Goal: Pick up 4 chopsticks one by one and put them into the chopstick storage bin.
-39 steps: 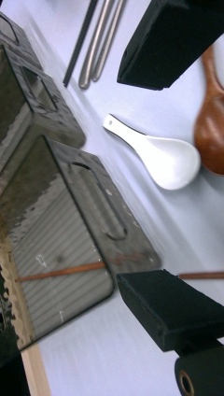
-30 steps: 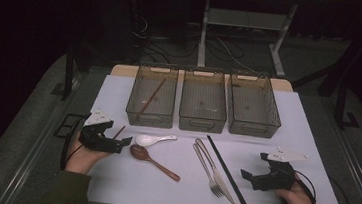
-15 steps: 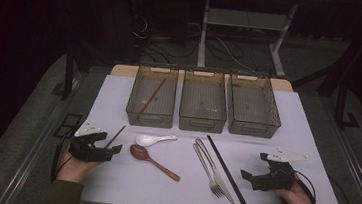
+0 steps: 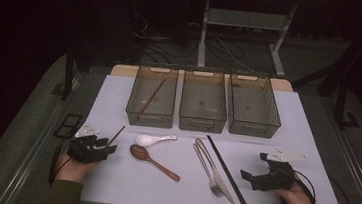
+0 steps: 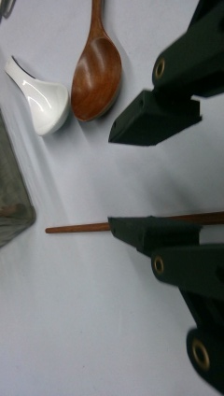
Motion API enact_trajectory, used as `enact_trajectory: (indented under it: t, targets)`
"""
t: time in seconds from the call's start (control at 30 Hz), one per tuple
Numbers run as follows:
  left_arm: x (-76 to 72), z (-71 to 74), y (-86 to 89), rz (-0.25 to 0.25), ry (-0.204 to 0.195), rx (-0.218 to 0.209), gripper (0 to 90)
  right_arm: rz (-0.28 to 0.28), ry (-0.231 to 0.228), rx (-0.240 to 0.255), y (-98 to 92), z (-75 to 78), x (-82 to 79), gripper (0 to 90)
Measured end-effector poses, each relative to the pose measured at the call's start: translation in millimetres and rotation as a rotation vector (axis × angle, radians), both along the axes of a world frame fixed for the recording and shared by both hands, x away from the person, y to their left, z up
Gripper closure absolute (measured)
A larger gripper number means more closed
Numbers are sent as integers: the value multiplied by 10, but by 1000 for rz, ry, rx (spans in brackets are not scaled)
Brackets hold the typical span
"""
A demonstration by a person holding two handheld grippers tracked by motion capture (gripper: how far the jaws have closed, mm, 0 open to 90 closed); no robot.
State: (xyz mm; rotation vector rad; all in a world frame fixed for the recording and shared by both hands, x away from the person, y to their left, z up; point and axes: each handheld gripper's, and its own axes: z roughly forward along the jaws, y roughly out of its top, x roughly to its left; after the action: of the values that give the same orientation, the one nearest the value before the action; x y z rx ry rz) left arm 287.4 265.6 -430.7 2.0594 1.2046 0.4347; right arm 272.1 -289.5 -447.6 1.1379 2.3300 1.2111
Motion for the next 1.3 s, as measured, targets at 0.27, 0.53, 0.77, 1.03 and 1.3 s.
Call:
enact_trajectory:
  t: [0.27, 0.53, 0.77, 1.03, 1.3]
  targets:
    - [4, -19, 111, 48, 24, 27, 670, 1, -2, 1, -5, 2, 2, 6]
    - [-47, -22, 207, 59, 42, 15, 731, -5, -2, 4, -11, 6, 1, 6]
    - [-118, -52, 260, 49, 64, 16, 758, -2, -4, 1, -7, 4, 1, 6]
    - [-136, -77, 271, 42, 73, 8, 801, 0, -2, -2, -6, 2, 2, 6]
    - [-137, -77, 257, 31, 70, 24, 826, -1, -3, -2, -4, 3, 0, 6]
